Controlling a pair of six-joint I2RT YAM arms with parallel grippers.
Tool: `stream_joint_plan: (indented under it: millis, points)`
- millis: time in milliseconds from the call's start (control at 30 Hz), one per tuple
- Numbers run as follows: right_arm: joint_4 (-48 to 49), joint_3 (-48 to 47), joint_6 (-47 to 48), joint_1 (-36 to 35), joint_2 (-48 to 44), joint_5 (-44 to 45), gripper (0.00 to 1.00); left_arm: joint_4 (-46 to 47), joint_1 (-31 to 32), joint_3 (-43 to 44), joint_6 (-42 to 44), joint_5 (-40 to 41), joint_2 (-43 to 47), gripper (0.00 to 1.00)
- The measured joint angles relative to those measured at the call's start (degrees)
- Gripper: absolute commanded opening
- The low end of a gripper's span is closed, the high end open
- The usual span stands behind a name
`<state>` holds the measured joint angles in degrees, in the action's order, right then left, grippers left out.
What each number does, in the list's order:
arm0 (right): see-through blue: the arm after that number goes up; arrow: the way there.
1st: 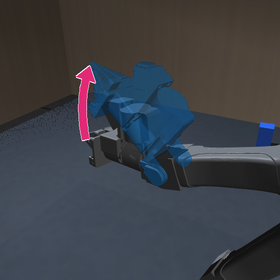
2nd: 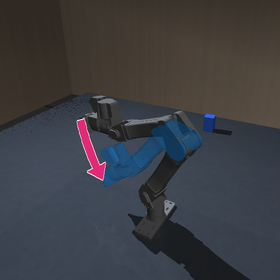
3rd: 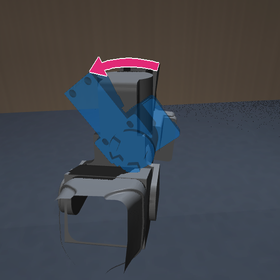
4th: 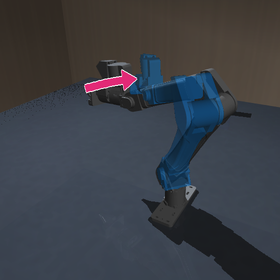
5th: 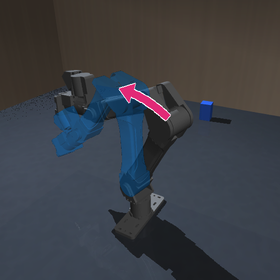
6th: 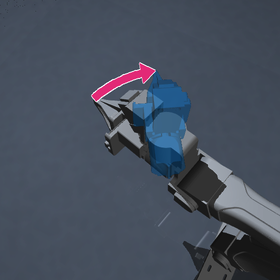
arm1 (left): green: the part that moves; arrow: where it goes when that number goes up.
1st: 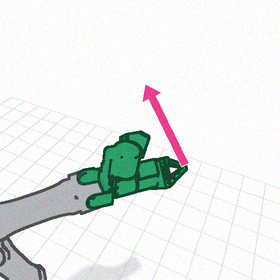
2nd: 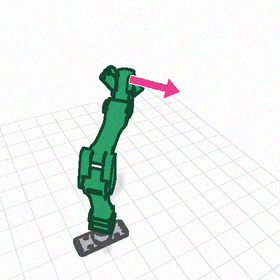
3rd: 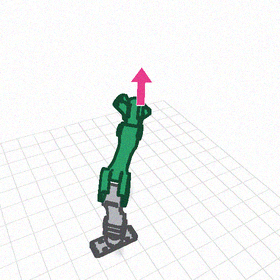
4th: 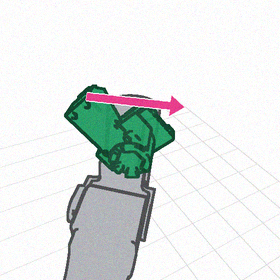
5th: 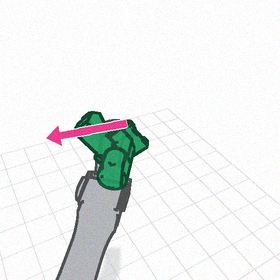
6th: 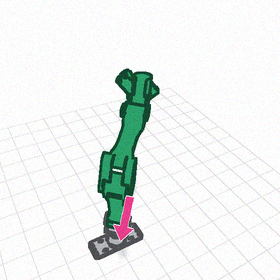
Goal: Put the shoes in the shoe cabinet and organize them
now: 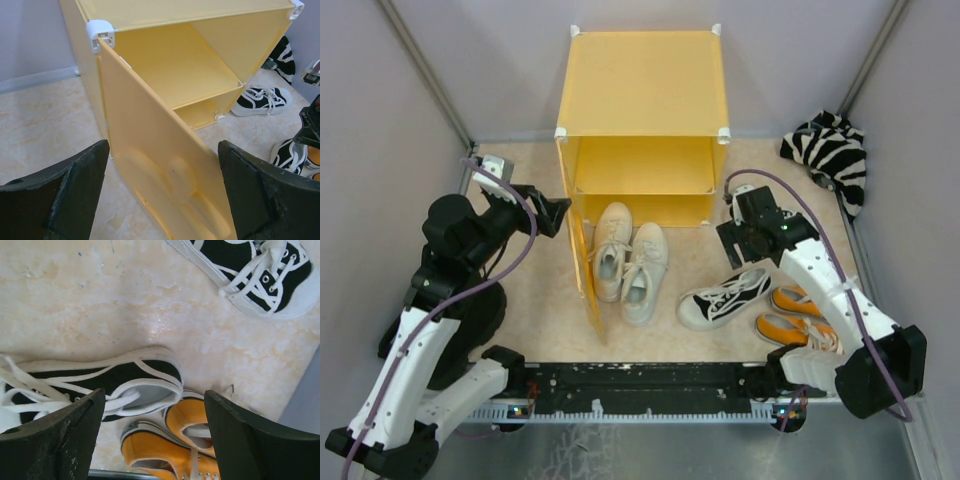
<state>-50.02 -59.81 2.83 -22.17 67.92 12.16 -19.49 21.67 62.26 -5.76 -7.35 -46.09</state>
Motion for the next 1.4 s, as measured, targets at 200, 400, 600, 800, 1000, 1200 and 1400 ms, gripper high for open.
stream_joint_plan:
  millis: [200, 400, 600, 800, 1000, 1200, 1400]
  points:
    - [1.7, 3.5, 5.4, 3.5, -1.7, 1.3, 0.81, 0.1, 0.0, -0.1, 0.0, -0.8, -0.2, 0.96]
    - [4.2, 4.9, 9.3, 4.9, -1.9, 1.2, 0.82, 0.3, 0.0, -0.1, -0.4, -2.3, -0.9, 0.96]
    - [8.9, 9.6, 14.3, 6.4, -1.9, -2.3, 0.83, 0.4, 0.0, -0.1, -0.9, -3.1, -1.2, 0.95]
    - [12.0, 12.2, 18.3, 7.5, -0.9, -6.2, 0.83, 0.4, 0.0, -0.1, -1.0, -3.2, -1.3, 0.95]
    - [14.2, 13.3, 20.8, 7.7, 1.0, -7.8, 0.82, 0.6, 0.0, -0.4, -1.5, -3.2, -1.1, 0.95]
    - [14.2, 13.2, 22.3, 7.7, 0.9, -7.8, 0.81, 0.7, 0.2, -0.6, -1.5, -3.1, -1.0, 0.95]
    - [8.4, 8.3, 24.0, 7.7, 0.7, -7.7, 0.81, 1.2, 0.5, -1.0, -1.6, -2.8, -0.9, 0.95]
